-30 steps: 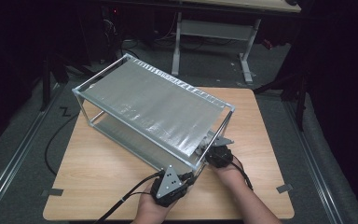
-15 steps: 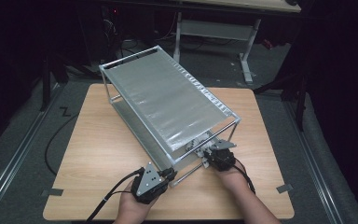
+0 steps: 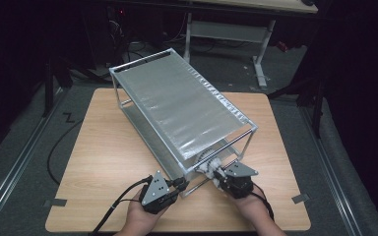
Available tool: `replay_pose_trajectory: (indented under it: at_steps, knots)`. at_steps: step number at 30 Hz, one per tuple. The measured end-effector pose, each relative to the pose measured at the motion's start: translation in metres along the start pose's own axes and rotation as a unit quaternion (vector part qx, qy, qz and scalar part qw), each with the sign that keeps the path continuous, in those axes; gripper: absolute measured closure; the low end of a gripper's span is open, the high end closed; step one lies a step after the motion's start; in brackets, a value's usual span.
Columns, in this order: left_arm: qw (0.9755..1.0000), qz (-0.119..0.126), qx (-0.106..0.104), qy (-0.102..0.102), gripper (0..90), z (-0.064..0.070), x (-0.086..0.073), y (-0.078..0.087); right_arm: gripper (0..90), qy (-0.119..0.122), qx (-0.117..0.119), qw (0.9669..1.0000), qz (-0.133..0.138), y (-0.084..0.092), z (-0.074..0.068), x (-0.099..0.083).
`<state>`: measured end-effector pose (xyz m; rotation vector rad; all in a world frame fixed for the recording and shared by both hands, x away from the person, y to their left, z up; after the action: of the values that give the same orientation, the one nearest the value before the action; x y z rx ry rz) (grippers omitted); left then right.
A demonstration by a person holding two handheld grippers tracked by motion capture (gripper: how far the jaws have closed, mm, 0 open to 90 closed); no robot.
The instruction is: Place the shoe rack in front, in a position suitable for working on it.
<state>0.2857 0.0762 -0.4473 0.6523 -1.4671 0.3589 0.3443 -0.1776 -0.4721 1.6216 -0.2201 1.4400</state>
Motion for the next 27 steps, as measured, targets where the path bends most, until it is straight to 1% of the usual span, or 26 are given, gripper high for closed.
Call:
replay_pose_trajectory:
  at_steps: [2, 3, 5, 6, 8, 9, 11, 12, 14, 15, 17, 19, 20, 21, 22, 23, 25, 26, 27]
  knots:
    - [1.0, 0.002, -0.003, 0.003, 81.0, 0.001, 0.0, -0.004, 75.2, 0.008, 0.013, 0.9999, -0.005, 0.001, -0.01, -0.002]
    - [1.0, 0.003, -0.004, 0.003, 81.0, 0.002, 0.0, -0.005, 75.0, 0.008, 0.024, 0.9996, -0.011, 0.001, -0.015, -0.004]
    - [1.0, 0.005, -0.005, 0.003, 80.9, 0.003, 0.001, -0.008, 74.1, 0.011, 0.053, 0.9981, -0.03, -0.002, -0.024, -0.01]
    - [1.0, 0.005, -0.006, 0.004, 80.9, 0.003, 0.001, -0.009, 73.5, 0.018, 0.066, 0.9969, -0.039, -0.004, -0.03, -0.014]
    - [0.9999, 0.007, -0.007, 0.006, 81.0, 0.004, 0.001, -0.011, 71.0, 0.021, 0.08, 0.9955, -0.046, -0.007, -0.039, -0.018]
    - [0.9999, 0.007, -0.007, 0.006, 81.0, 0.004, 0.001, -0.011, 67.6, 0.028, 0.082, 0.995, -0.05, -0.008, -0.043, -0.019]
    - [0.9999, 0.006, -0.008, 0.009, 81.0, 0.004, 0.001, -0.012, 58.3, 0.032, 0.081, 0.9949, -0.051, -0.01, -0.048, -0.02]
    - [0.9999, 0.006, -0.009, 0.009, 80.9, 0.003, 0.001, -0.012, 54.1, 0.031, 0.082, 0.9949, -0.05, -0.01, -0.049, -0.019]
    - [0.9999, 0.007, -0.01, 0.01, 80.9, 0.003, 0.001, -0.012, 49.9, 0.019, 0.079, 0.9957, -0.043, -0.008, -0.047, -0.018]
    - [0.9999, 0.007, -0.01, 0.011, 80.8, 0.003, 0.001, -0.012, 50.0, 0.016, 0.08, 0.9958, -0.041, -0.008, -0.046, -0.018]
    - [0.9998, 0.008, -0.01, 0.018, 80.8, 0.003, 0.0, -0.013, 50.9, 0.008, 0.077, 0.9964, -0.035, -0.006, -0.042, -0.017]
    - [0.9998, 0.009, -0.011, 0.017, 80.8, 0.004, 0.0, -0.014, 51.8, 0.001, 0.072, 0.9971, -0.025, -0.003, -0.038, -0.017]
    - [0.9997, 0.01, -0.012, 0.017, 80.8, 0.004, 0.0, -0.015, 53.8, 0.0, 0.071, 0.9972, -0.022, -0.003, -0.036, -0.016]
    - [0.9997, 0.01, -0.012, 0.017, 80.9, 0.004, 0.0, -0.016, 56.5, -0.006, 0.07, 0.9973, -0.022, -0.003, -0.034, -0.017]
    - [0.9997, 0.01, -0.013, 0.016, 80.9, 0.004, 0.0, -0.016, 62.2, -0.006, 0.069, 0.9973, -0.024, -0.003, -0.033, -0.018]
    - [0.9997, 0.01, -0.013, 0.015, 80.9, 0.004, 0.0, -0.016, 66.3, 0.0, 0.075, 0.9967, -0.032, -0.005, -0.033, -0.02]
    - [0.9998, 0.009, -0.015, 0.014, 80.9, 0.004, 0.0, -0.016, 69.9, 0.009, 0.08, 0.996, -0.039, -0.007, -0.035, -0.022]
    - [0.9998, 0.008, -0.015, 0.013, 80.9, 0.003, 0.001, -0.016, 70.8, 0.013, 0.084, 0.9956, -0.039, -0.008, -0.036, -0.023]
    - [0.9998, 0.007, -0.016, 0.012, 80.9, 0.003, 0.001, -0.015, 71.2, 0.013, 0.089, 0.9952, -0.04, -0.009, -0.038, -0.023]
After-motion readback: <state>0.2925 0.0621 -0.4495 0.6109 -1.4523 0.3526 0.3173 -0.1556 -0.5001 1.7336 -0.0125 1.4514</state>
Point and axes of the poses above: each handheld gripper's, and its own axes: y roughly backward along the jaws, x roughly out of its top, z roughly to its right, the point moved 1 cm from there along -y, roughly forward along the jaws, and after that the axes turned 7 degrees about z, right-handed, at the moved point
